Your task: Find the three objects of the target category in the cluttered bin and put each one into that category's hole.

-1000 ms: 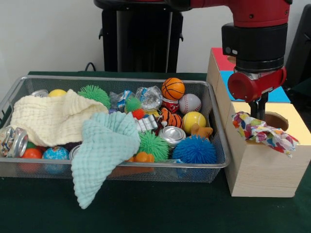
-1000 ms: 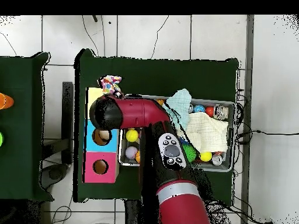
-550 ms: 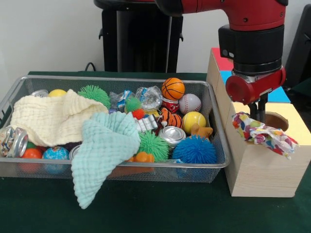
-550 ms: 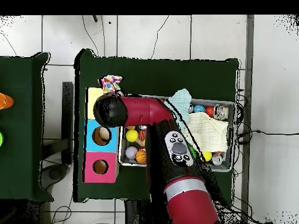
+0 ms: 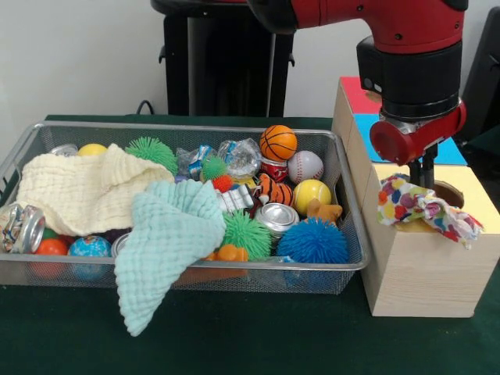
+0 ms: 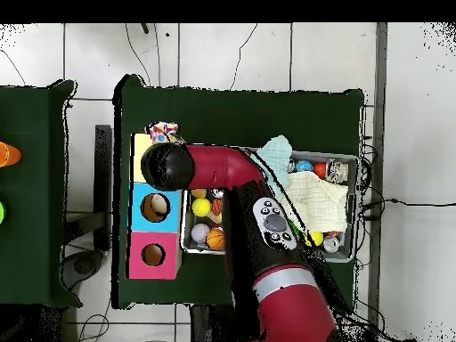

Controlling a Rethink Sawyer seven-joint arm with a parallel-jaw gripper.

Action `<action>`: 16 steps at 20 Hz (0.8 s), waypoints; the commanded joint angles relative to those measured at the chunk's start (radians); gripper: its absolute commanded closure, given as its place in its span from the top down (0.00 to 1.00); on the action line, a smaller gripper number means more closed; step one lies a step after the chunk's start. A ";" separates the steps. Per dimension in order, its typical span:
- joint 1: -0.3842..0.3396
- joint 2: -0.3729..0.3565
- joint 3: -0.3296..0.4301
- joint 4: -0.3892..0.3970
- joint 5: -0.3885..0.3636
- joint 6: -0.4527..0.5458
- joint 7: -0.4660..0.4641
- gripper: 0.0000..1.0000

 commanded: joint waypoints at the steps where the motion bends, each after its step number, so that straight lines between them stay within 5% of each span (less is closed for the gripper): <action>1: -0.001 0.076 0.078 0.095 0.025 0.270 0.060 0.00; 7: 0.020 0.060 0.044 0.119 0.007 0.303 0.087 0.00; 16: 0.056 0.101 -0.016 0.048 -0.054 0.183 0.101 0.00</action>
